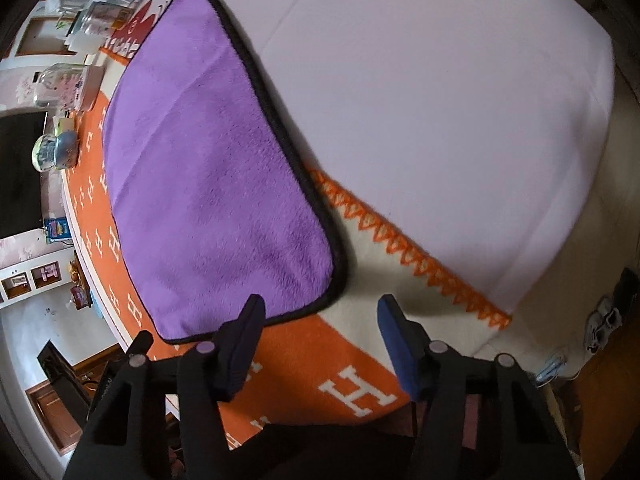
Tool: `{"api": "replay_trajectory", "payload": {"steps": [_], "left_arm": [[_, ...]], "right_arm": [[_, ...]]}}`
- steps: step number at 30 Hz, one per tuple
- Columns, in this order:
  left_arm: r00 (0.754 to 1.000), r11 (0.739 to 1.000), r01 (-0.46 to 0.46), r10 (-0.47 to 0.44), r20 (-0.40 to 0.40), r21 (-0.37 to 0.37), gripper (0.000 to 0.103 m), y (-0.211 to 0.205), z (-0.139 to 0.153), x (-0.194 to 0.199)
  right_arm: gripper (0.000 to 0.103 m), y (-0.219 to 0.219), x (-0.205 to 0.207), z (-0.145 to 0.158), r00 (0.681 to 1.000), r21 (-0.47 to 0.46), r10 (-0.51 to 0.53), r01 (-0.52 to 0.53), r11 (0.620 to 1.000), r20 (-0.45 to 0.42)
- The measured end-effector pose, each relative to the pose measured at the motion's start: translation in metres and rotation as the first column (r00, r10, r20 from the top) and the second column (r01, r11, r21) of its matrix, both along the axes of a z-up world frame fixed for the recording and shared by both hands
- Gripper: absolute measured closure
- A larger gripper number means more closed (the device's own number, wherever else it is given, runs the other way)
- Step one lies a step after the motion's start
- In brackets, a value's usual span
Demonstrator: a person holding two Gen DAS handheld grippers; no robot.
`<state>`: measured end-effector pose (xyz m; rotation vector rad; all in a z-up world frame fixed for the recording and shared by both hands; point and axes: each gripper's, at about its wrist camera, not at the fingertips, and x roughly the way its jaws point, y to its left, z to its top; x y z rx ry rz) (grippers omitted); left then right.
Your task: Fold towel
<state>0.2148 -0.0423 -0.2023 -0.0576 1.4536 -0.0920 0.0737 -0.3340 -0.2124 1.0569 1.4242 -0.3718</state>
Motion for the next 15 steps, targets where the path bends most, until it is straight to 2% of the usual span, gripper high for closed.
{"api": "replay_trajectory", "payload": {"steps": [11, 13, 15], "left_arm": [[0.998, 0.999, -0.035, 0.035, -0.047, 0.002, 0.031, -0.003, -0.022, 0.016], [0.998, 0.999, -0.037, 0.037, -0.052, 0.004, 0.034, -0.005, -0.026, 0.021], [0.998, 0.999, -0.036, 0.037, -0.055, 0.008, 0.039, -0.007, -0.029, 0.027]], "right_arm": [[0.057, -0.007, 0.014, -0.010, 0.999, 0.011, 0.005, -0.005, 1.000, -0.032], [0.064, -0.007, 0.018, -0.011, 0.999, 0.010, 0.013, -0.012, 1.000, -0.032], [0.065, -0.008, 0.016, -0.011, 0.999, 0.007, 0.013, -0.013, 1.000, -0.036]]}}
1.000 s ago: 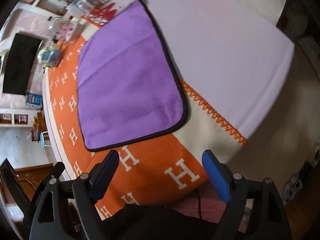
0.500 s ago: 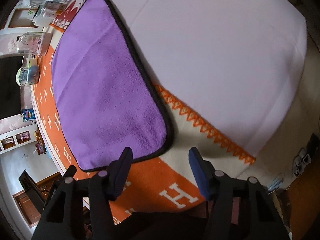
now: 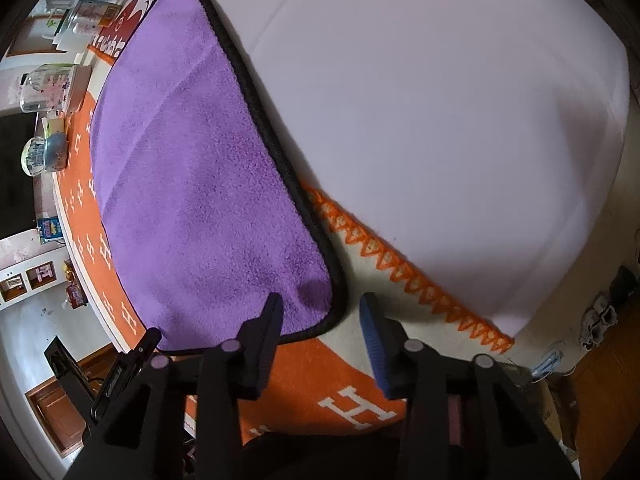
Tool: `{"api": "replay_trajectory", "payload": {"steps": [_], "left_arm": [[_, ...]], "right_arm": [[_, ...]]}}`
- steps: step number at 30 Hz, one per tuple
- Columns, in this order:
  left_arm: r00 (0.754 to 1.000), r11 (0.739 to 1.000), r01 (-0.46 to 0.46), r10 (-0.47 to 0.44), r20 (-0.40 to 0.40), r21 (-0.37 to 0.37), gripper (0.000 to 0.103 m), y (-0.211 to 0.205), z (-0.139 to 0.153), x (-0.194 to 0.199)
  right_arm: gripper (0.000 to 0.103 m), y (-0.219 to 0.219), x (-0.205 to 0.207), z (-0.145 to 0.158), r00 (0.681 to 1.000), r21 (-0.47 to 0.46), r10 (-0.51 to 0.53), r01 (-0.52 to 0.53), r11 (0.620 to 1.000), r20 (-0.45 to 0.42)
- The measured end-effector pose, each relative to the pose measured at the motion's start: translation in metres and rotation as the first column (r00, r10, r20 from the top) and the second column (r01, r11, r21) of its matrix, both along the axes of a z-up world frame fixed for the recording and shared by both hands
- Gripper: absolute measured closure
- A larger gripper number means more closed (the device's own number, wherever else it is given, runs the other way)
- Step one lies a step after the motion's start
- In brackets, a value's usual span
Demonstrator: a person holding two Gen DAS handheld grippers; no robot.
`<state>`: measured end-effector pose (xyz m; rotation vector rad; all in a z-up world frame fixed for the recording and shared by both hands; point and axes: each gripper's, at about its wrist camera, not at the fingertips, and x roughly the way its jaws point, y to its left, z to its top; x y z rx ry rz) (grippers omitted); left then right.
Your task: Fold towel
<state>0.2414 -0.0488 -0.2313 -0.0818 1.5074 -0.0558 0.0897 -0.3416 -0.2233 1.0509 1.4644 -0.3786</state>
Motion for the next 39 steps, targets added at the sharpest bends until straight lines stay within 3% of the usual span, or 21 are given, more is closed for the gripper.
{"api": "replay_trajectory", "payload": {"steps": [5, 7, 11, 13, 16, 22, 29, 39], "left_arm": [[1.000, 1.000, 0.006, -0.006, 0.014, 0.007, 0.042, -0.002, -0.005, 0.014], [1.000, 1.000, 0.010, -0.011, 0.018, 0.015, 0.050, -0.002, -0.005, 0.016], [1.000, 1.000, 0.023, -0.023, 0.021, 0.012, 0.058, -0.007, 0.001, 0.015], [0.999, 1.000, 0.026, -0.026, 0.022, 0.009, 0.064, -0.008, 0.002, 0.015], [0.999, 1.000, 0.028, -0.028, 0.022, -0.002, 0.076, -0.010, 0.002, 0.015], [1.000, 1.000, 0.012, -0.012, 0.014, -0.022, 0.089, -0.005, -0.001, 0.016], [1.000, 0.999, 0.023, -0.022, 0.006, -0.042, 0.093, 0.003, 0.004, 0.012], [0.999, 0.995, 0.040, -0.037, 0.035, -0.093, 0.094, 0.022, 0.036, 0.014]], "right_arm": [[0.070, 0.001, -0.001, 0.000, 1.000, -0.005, 0.000, 0.000, 1.000, -0.007], [0.081, 0.001, 0.000, -0.001, 1.000, -0.001, -0.001, 0.001, 1.000, -0.008], [0.084, 0.000, -0.002, -0.002, 1.000, -0.001, -0.009, 0.009, 1.000, -0.013], [0.090, 0.000, -0.003, -0.002, 1.000, -0.002, -0.012, 0.012, 1.000, -0.016], [0.092, -0.002, -0.006, -0.003, 1.000, 0.004, -0.022, 0.022, 1.000, -0.015], [0.094, -0.005, -0.008, -0.001, 0.999, 0.007, -0.033, 0.033, 0.999, -0.003], [0.095, -0.003, -0.010, 0.005, 0.999, -0.002, -0.026, 0.026, 1.000, 0.022], [0.095, -0.005, -0.011, 0.029, 0.995, 0.000, -0.040, 0.041, 0.999, 0.090]]}}
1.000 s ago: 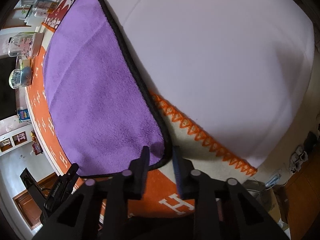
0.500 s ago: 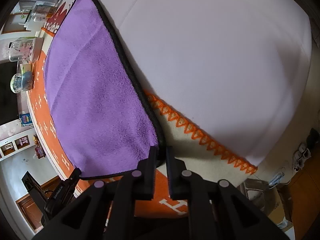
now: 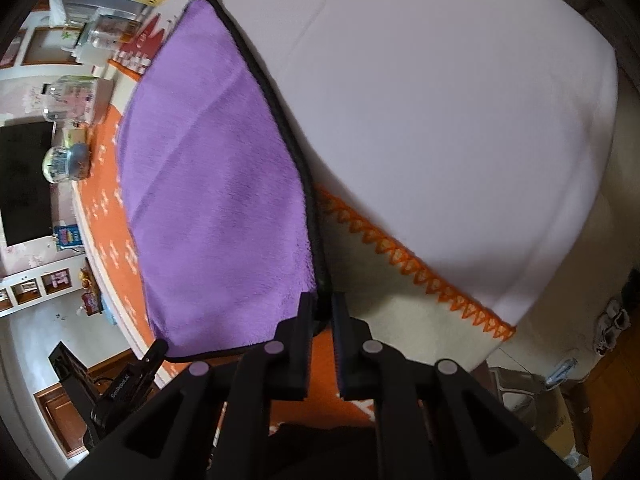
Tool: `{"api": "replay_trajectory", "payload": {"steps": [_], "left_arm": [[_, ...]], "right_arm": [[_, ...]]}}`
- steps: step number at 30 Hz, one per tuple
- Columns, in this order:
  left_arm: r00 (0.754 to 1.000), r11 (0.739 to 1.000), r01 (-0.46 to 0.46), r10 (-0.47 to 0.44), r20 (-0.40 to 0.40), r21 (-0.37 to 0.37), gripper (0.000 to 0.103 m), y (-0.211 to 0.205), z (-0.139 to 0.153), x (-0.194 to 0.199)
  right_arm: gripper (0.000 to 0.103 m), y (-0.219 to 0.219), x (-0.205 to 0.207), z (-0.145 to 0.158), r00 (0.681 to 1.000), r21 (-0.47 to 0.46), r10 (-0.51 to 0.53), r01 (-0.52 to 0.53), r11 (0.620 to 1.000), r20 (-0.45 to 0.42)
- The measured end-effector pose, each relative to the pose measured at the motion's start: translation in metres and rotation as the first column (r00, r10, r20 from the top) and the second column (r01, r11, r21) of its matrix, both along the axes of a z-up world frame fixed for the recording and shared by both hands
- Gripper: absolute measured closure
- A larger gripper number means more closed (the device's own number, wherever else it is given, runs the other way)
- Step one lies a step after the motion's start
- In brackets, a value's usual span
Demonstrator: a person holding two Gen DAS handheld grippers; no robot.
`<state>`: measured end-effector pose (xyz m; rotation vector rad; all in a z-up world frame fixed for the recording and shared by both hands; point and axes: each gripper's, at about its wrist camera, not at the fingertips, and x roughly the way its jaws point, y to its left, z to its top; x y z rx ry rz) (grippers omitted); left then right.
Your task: Fold towel
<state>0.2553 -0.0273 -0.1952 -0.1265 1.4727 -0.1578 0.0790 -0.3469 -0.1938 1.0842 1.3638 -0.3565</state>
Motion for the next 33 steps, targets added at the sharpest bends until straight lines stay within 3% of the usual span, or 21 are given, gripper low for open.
{"api": "replay_trajectory", "payload": {"steps": [9, 18, 25, 33], "left_arm": [[0.997, 0.998, 0.003, 0.001, 0.072, -0.061, 0.094, 0.005, 0.049, 0.009], [0.986, 0.996, 0.028, -0.012, 0.169, -0.088, 0.094, -0.017, 0.091, 0.046], [0.969, 0.994, 0.040, -0.015, 0.245, -0.099, 0.094, -0.038, 0.109, 0.083], [0.956, 0.993, 0.038, -0.005, 0.292, -0.108, 0.094, -0.062, 0.106, 0.126]], "right_arm": [[0.095, -0.011, 0.007, 0.040, 0.991, -0.015, -0.025, 0.028, 1.000, 0.129], [0.095, -0.026, 0.034, 0.071, 0.969, -0.028, -0.042, 0.051, 0.998, 0.243], [0.095, -0.043, 0.067, 0.087, 0.952, -0.063, -0.029, 0.051, 0.997, 0.305], [0.095, -0.066, 0.110, 0.091, 0.937, -0.092, -0.021, 0.056, 0.994, 0.348]]}}
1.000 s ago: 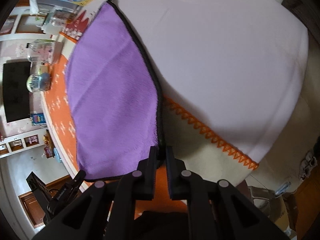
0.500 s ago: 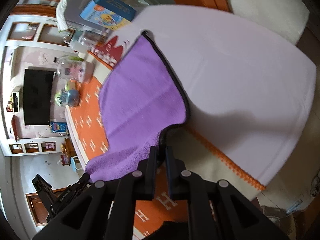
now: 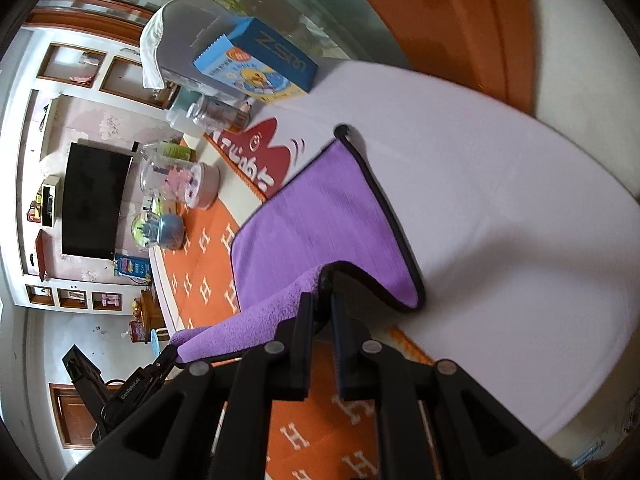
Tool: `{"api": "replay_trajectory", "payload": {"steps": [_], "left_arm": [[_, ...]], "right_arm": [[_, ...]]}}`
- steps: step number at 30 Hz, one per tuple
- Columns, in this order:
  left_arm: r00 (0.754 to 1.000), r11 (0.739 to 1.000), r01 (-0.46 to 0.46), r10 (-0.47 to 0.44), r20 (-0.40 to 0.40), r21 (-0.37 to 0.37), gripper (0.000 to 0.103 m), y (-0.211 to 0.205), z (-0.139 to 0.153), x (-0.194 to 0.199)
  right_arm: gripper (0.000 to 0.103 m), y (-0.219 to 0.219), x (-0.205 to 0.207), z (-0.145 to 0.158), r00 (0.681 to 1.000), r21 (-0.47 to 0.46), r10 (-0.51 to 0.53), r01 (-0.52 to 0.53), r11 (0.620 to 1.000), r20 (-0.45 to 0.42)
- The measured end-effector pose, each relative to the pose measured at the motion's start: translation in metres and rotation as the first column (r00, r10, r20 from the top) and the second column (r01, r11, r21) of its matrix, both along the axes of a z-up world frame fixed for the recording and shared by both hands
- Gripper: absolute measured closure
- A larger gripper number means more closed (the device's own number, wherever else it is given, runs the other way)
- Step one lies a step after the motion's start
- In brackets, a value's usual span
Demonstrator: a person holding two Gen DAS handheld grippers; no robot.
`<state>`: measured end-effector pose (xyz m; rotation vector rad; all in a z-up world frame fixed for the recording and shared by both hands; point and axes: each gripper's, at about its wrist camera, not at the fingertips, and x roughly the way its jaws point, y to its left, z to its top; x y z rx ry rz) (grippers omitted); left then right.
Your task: Fold towel
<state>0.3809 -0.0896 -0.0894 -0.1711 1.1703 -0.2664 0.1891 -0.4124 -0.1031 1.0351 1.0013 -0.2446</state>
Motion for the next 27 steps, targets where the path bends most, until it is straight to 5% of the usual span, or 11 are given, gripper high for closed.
{"api": "replay_trajectory", "payload": {"steps": [15, 24, 27], "left_arm": [[0.976, 0.998, 0.016, -0.001, 0.216, -0.067, 0.094, -0.038, -0.035, 0.044], [0.987, 0.992, -0.071, 0.085, 0.137, -0.105, 0.092, -0.039, -0.080, 0.070], [0.987, 0.991, -0.093, 0.105, 0.122, -0.099, 0.083, -0.039, -0.086, 0.075]], "right_arm": [[0.095, -0.034, 0.072, -0.020, 0.991, -0.207, 0.082, -0.059, 0.977, 0.105], [0.092, -0.035, 0.100, -0.040, 0.979, -0.317, 0.153, -0.104, 0.943, 0.135], [0.092, -0.039, 0.107, -0.049, 0.983, -0.314, 0.146, -0.105, 0.944, 0.108]]}}
